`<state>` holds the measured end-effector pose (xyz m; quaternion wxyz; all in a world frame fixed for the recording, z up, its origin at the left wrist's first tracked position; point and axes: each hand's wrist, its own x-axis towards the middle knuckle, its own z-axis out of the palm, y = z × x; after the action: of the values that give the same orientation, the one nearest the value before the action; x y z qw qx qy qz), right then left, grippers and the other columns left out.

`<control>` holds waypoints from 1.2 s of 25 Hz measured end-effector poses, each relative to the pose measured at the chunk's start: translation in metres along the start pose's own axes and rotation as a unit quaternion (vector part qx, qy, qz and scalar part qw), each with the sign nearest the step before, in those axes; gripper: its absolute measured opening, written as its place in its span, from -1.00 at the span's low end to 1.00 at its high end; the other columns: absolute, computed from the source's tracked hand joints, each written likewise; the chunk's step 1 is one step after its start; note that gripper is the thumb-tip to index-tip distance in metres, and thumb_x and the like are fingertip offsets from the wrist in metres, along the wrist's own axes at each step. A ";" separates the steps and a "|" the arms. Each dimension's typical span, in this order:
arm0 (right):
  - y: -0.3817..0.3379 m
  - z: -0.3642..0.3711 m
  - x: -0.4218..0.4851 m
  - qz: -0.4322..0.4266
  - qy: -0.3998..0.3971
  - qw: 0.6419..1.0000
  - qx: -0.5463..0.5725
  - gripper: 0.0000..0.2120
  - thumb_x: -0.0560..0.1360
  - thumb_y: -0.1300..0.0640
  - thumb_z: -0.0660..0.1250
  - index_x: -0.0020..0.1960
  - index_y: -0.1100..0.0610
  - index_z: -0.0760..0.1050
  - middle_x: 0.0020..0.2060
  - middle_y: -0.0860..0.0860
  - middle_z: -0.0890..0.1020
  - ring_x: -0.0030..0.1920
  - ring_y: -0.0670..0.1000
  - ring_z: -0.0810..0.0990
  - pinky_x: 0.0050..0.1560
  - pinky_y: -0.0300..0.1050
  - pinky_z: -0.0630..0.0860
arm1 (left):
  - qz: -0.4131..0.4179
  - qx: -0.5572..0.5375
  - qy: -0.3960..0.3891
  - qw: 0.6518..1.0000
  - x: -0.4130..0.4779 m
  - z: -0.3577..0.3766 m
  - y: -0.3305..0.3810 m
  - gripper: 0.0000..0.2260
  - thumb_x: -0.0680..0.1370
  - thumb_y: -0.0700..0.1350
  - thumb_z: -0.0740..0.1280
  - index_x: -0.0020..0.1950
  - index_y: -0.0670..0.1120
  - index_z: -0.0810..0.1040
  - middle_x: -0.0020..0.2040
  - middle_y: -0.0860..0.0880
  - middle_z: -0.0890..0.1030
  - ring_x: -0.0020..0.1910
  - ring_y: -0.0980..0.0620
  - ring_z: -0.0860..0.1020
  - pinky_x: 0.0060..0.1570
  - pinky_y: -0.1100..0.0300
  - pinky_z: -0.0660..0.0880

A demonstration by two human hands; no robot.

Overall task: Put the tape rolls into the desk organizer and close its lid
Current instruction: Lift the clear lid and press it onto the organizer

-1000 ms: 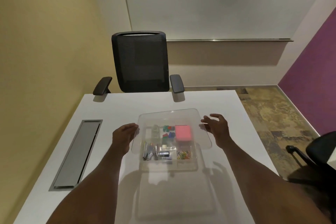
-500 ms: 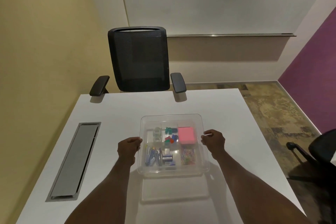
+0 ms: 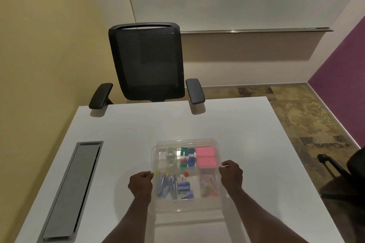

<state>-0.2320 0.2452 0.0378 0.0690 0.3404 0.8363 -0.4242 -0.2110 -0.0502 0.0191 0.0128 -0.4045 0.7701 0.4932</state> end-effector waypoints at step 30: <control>-0.017 0.021 0.030 -0.172 -0.028 0.966 -0.192 -0.50 0.60 0.06 0.33 0.48 0.18 0.31 0.41 0.15 0.45 0.39 0.12 0.46 0.35 -0.07 0.44 | 0.253 0.188 -0.069 0.946 -0.004 0.091 0.057 -0.56 0.61 -0.21 0.32 0.51 -0.14 0.46 0.52 -0.12 0.46 0.50 -0.11 0.42 0.55 -0.04 0.34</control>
<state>-0.2690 0.2375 0.0240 0.0819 0.1597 0.9458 -0.2707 -0.2793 0.0328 0.0162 0.0167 -0.1512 0.9230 0.3534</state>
